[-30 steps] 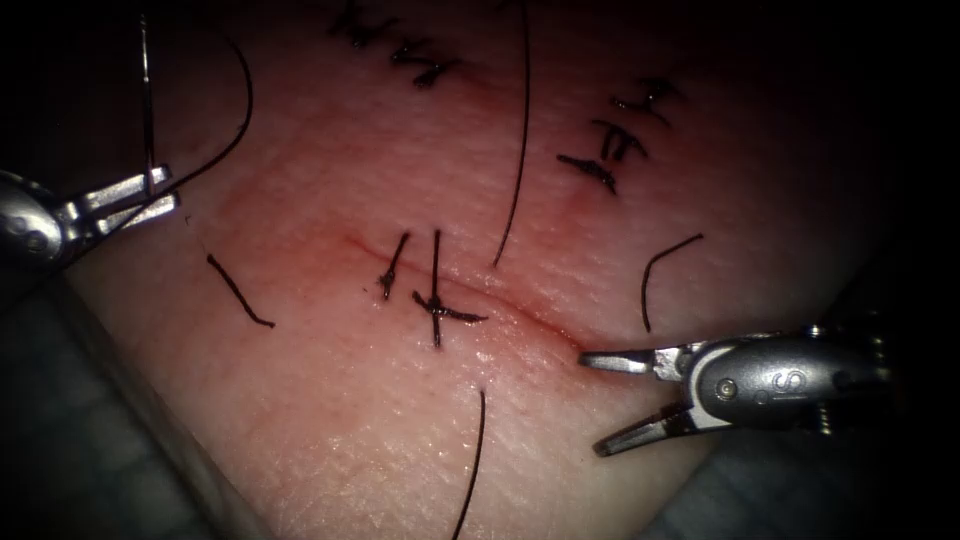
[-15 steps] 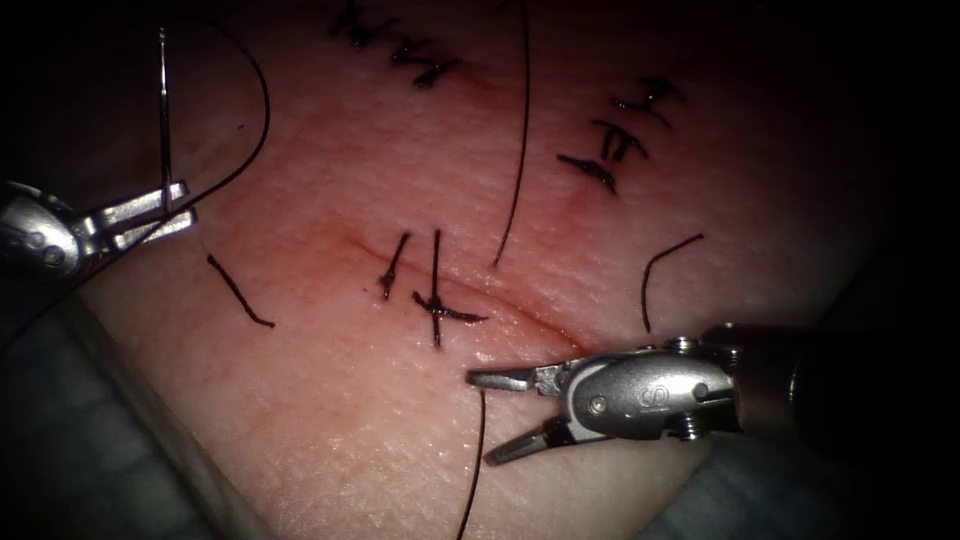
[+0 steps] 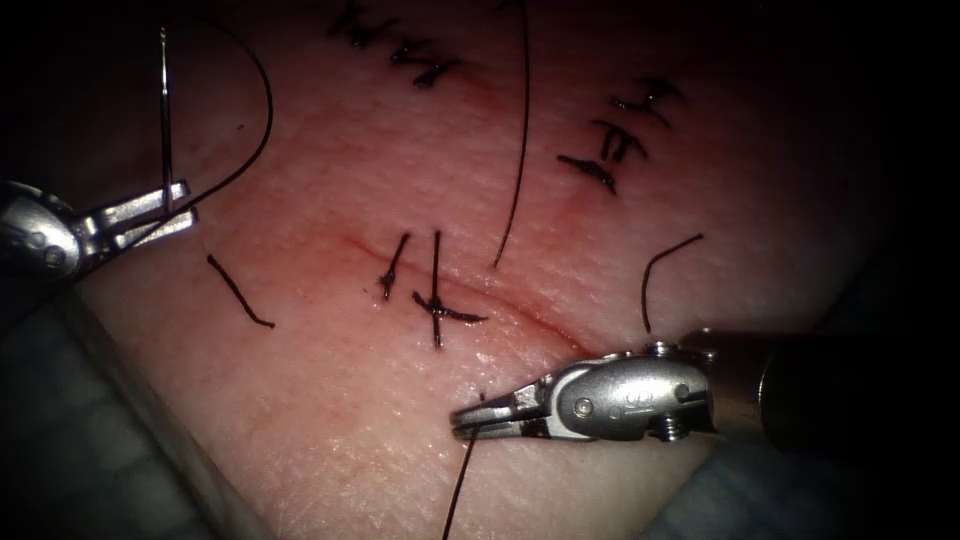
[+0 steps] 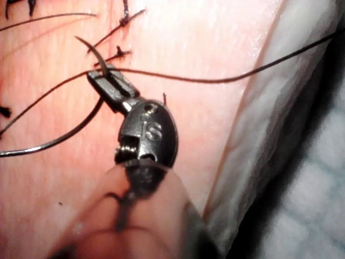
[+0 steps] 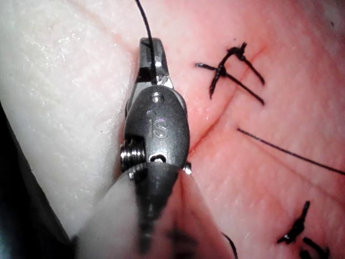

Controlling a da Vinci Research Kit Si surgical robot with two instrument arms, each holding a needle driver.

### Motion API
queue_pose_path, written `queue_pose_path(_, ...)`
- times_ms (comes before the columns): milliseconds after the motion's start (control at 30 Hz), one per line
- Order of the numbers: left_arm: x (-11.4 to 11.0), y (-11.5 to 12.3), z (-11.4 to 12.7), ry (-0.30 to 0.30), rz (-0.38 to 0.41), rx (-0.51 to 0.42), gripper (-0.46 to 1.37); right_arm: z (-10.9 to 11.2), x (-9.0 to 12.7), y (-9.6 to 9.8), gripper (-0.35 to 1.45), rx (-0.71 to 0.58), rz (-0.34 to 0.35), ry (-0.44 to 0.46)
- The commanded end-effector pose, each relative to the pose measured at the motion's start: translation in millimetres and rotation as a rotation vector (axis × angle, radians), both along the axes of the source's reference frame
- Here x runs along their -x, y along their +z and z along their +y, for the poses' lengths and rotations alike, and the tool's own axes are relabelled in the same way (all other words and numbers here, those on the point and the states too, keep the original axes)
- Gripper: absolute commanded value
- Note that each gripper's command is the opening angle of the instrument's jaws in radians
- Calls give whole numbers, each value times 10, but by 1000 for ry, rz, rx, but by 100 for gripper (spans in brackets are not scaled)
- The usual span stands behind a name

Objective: Wound Closure
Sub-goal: Pull the suture through the tissue using the right hand until a small length is left atop the wound.

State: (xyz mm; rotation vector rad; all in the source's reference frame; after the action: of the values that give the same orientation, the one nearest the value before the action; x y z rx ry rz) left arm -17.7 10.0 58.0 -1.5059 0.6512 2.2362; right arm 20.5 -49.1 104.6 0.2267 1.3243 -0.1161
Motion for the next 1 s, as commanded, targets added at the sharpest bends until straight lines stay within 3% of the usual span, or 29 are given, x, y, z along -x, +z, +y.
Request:
queue_pose_path(33, -1, -1, -1, 6, 0, -2, -35, 0, -1, -2, -35, 5, -12, 13)
queue_pose_path(200, 0, -2, -2, 6, 0, -1, -35, -3, 0, -4, -35, 12, -49, 8)
queue_pose_path(333, 4, 1, 1, 7, -2, -1, -35, -18, -1, -15, -35, 0, -68, -24)
queue_pose_path(600, 9, 2, 2, 17, -6, -3, -35, -69, -17, -64, -35, -13, -65, -99)
queue_pose_path(1000, 7, 3, 1, 20, -5, -3, -35, -117, -40, -110, -35, 1, -52, -164)
